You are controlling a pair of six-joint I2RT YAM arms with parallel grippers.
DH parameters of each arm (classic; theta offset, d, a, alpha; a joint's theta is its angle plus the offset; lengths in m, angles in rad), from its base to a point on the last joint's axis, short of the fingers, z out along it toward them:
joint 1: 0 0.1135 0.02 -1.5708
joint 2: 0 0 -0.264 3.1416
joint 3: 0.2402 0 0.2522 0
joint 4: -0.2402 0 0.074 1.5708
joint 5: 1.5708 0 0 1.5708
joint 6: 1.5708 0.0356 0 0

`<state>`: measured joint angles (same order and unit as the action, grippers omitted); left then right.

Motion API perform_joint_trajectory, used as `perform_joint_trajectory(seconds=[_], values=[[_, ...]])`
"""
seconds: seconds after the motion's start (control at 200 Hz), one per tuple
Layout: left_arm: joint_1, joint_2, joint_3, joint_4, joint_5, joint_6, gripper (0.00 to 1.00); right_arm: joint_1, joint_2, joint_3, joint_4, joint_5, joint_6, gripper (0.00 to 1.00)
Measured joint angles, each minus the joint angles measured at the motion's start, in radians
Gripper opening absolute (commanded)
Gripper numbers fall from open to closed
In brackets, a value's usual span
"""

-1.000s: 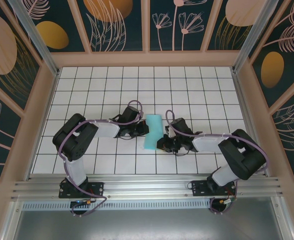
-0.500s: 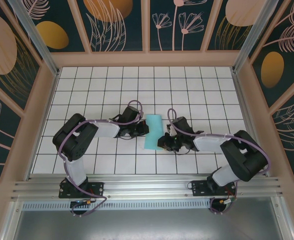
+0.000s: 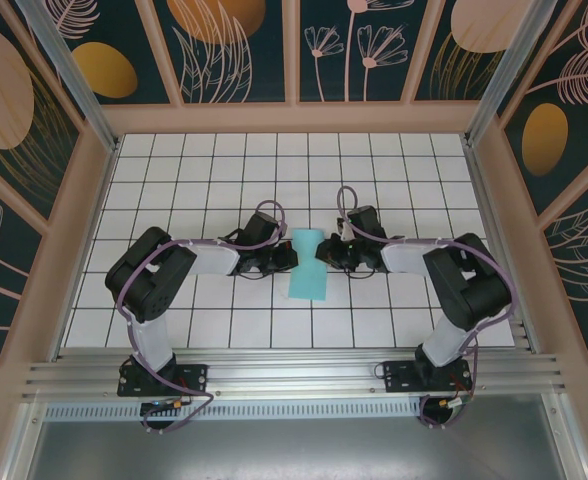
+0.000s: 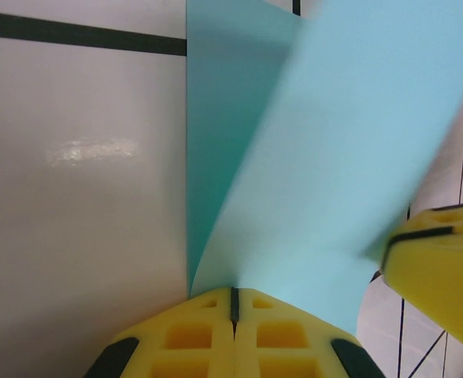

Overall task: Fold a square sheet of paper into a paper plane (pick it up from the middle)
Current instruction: Fold the square sheet of paper in half at the center of the table.

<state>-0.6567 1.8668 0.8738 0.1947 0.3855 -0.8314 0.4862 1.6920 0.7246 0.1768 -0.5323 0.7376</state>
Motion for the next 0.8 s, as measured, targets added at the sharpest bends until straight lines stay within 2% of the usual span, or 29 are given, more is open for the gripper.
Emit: perform_joint_trajectory(seconds=[0.465, 0.631, 0.801], values=[[0.0, 0.003, 0.0, 0.002, 0.001, 0.002, 0.0, -0.018, 0.047, -0.02, 0.034, -0.015, -0.007, 0.16], [0.0, 0.003, 0.0, 0.002, 0.001, 0.007, 0.0, -0.022, 0.043, 0.052, -0.05, -0.016, -0.031, 0.16], [0.0, 0.003, 0.0, 0.002, 0.0, 0.008, 0.0, -0.041, 0.051, 0.113, -0.049, -0.019, -0.05, 0.16]])
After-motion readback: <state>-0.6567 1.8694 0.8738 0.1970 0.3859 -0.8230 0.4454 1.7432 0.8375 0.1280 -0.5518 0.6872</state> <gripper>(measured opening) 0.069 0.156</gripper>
